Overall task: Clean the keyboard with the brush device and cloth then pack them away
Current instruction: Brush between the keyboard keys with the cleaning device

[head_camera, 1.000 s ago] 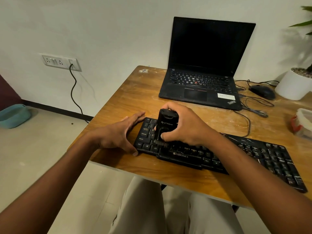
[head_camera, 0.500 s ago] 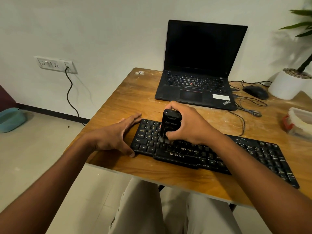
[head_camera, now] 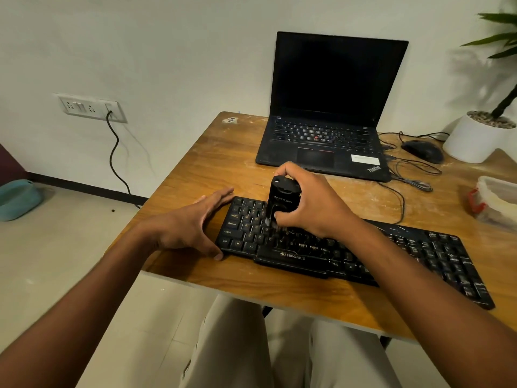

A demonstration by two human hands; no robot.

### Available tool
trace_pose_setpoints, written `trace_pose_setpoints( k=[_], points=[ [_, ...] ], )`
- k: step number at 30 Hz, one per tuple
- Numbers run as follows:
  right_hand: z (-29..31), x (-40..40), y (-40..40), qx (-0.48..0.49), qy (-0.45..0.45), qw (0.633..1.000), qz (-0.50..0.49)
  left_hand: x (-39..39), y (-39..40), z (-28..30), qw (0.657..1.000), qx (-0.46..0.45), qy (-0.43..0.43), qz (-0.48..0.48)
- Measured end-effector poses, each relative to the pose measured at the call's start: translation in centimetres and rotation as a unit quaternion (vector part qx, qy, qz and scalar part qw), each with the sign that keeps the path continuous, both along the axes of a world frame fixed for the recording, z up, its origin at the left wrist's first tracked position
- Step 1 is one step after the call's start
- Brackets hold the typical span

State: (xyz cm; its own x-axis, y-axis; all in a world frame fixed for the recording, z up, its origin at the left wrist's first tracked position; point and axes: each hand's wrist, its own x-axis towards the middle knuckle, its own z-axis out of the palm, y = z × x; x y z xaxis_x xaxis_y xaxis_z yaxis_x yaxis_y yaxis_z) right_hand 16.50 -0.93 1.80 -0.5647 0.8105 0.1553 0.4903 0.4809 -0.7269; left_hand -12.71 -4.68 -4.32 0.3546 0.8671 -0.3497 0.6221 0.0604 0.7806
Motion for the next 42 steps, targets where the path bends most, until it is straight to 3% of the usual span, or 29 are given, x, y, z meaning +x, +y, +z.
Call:
trace_pose_setpoints(
  k=[4,7,14,20,26,31,37,42],
  points=[
    [0.5,-0.3,-0.7,-0.012,0.042,0.999,0.031,0.0,0.0,0.2,1.000,-0.001,0.004,0.000],
    [0.4,-0.5,-1.9,-0.052,0.026,0.994,0.090,0.1,-0.1,0.3,1.000,0.003,0.009,-0.003],
    [0.1,-1.6,-0.8,0.019,0.028,0.999,0.028,0.1,-0.1,0.4,1.000,0.007,0.016,-0.002],
    [-0.1,-3.5,-2.6,-0.036,0.028,0.993,0.109,-0.2,0.2,-0.2,1.000,0.025,0.011,-0.012],
    [-0.5,-3.7,-1.3,0.041,0.024,0.998,0.044,0.0,0.0,0.3,1.000,0.014,0.014,-0.005],
    [-0.4,-4.5,-2.5,-0.028,0.044,0.992,0.112,-0.2,0.1,-0.4,0.999,0.033,0.029,-0.003],
    [-0.7,-5.1,-1.2,0.039,0.030,0.997,0.058,-0.1,0.2,-0.1,0.999,0.027,0.031,-0.003],
    [-0.4,-6.0,-2.2,-0.018,0.050,0.993,0.108,0.0,0.1,-0.2,0.999,0.034,0.024,-0.018]
  ],
)
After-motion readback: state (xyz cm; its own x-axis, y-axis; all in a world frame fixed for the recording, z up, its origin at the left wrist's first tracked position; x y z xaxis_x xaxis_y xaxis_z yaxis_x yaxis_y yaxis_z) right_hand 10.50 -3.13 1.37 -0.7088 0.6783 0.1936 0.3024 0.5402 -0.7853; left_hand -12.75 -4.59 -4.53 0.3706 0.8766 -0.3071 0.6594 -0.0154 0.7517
